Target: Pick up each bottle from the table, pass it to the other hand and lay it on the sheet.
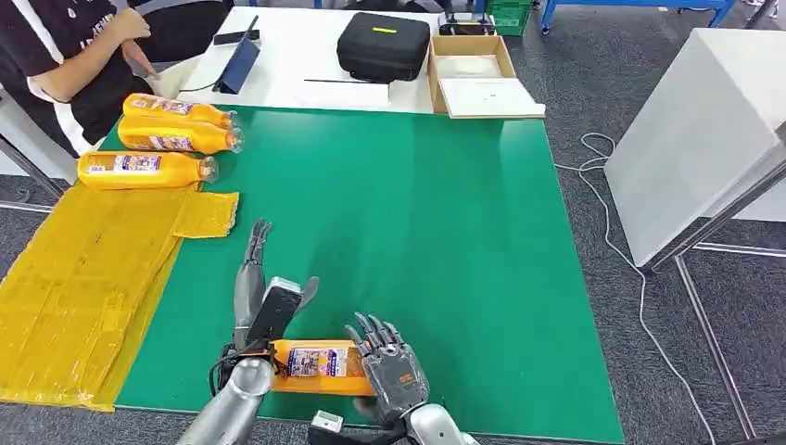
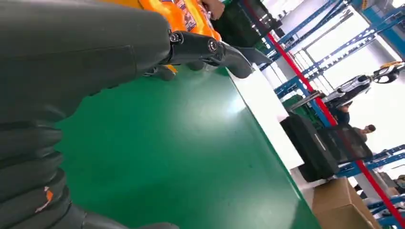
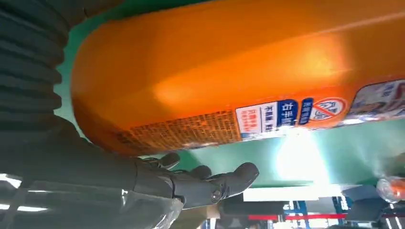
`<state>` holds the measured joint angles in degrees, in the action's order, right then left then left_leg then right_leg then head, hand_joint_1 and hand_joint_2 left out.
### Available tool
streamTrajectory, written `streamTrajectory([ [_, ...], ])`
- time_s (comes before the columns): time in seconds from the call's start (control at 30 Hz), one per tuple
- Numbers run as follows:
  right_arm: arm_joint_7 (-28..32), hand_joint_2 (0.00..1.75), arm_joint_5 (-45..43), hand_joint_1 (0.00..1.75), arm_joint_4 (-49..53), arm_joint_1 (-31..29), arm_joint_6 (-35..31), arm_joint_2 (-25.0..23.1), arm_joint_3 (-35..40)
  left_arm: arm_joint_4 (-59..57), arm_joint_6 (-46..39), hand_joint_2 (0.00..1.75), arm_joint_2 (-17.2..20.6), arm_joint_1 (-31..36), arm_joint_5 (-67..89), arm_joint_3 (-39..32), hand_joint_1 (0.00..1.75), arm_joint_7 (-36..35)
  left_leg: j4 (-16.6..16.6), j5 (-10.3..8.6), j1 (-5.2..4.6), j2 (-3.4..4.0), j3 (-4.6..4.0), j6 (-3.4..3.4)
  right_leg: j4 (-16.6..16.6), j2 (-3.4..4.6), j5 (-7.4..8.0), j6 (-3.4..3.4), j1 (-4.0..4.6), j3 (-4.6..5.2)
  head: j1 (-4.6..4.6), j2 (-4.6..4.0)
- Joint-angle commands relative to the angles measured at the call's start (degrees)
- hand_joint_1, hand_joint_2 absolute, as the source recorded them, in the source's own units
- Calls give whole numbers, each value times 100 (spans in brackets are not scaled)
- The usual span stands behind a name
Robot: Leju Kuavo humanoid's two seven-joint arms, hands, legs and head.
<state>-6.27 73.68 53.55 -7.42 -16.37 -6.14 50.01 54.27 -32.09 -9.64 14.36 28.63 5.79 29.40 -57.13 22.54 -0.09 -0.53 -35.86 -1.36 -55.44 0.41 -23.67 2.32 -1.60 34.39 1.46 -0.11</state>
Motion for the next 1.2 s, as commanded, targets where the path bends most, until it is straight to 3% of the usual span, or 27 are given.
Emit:
streamTrajectory([
  [0.03,-159,175,390,0,-823,-86,246,-302,36,157,78,175,-59,-117,42,-178,0,-76,-3,15,12,2,36,18,4,-10,-13,-29,15,-42,0,0],
  [0.37,-462,175,845,3,-1710,-435,837,-436,117,104,144,175,-110,-10,-25,-239,0,-58,8,-7,15,-2,43,20,11,-7,11,-39,10,-34,-2,0],
  [0.47,-436,175,846,5,-1733,-430,828,-403,123,101,151,175,-114,1,-25,-232,0,-58,9,10,19,-5,58,40,13,-9,7,-50,9,-37,0,0],
  [0.53,-436,175,846,5,-1733,-430,828,-403,123,101,151,175,-114,1,-25,-232,0,-58,-2,9,27,-13,51,44,2,-25,5,-68,15,17,0,0],
  [0.63,-436,175,846,5,-1733,-430,828,-403,123,101,151,175,-114,1,-25,-232,0,-58,13,28,33,14,89,33,14,12,6,-58,20,-10,2,0],
  [0.8,-436,175,846,5,-1733,-430,828,-403,123,101,151,175,-114,1,-25,-232,0,-58,15,20,47,9,107,45,17,5,13,-71,35,-26,0,0],
  [0.83,-436,175,846,12,-1733,-430,828,-403,123,101,151,175,-114,1,-25,-232,0,-58,17,16,51,6,103,47,19,1,16,-76,38,-23,0,0],
  [0.93,-424,175,729,65,-1885,-468,1027,-380,100,99,119,175,-88,-32,-126,-210,0,4,17,13,52,6,101,48,18,0,18,-78,39,-20,0,0],
  [0.97,-342,175,640,108,-1895,-472,1057,-348,73,131,107,175,-67,-76,-171,-202,0,33,16,14,53,7,106,48,17,3,18,-77,39,-24,0,0],
  [1.0,-262,175,554,134,-1908,-487,1103,-335,55,149,103,175,-47,-104,-206,-186,0,58,14,17,53,12,113,46,15,10,17,-74,39,-29,2,0],
  [1.03,-208,175,493,145,-1922,-509,1130,-328,48,162,95,175,-37,-122,-248,-186,0,81,19,5,53,5,83,51,21,-5,26,-85,41,-3,2,0],
  [1.07,-157,175,398,161,-1944,-539,1126,-337,15,182,92,175,-22,-144,-291,-184,0,109,17,12,54,8,108,48,18,3,20,-78,40,-27,2,0],
  [1.2,-89,175,265,171,-2076,-672,1178,-358,20,203,107,175,-14,-145,-353,-182,0,145,15,17,58,20,121,48,17,19,18,-75,43,-38,0,0],
])
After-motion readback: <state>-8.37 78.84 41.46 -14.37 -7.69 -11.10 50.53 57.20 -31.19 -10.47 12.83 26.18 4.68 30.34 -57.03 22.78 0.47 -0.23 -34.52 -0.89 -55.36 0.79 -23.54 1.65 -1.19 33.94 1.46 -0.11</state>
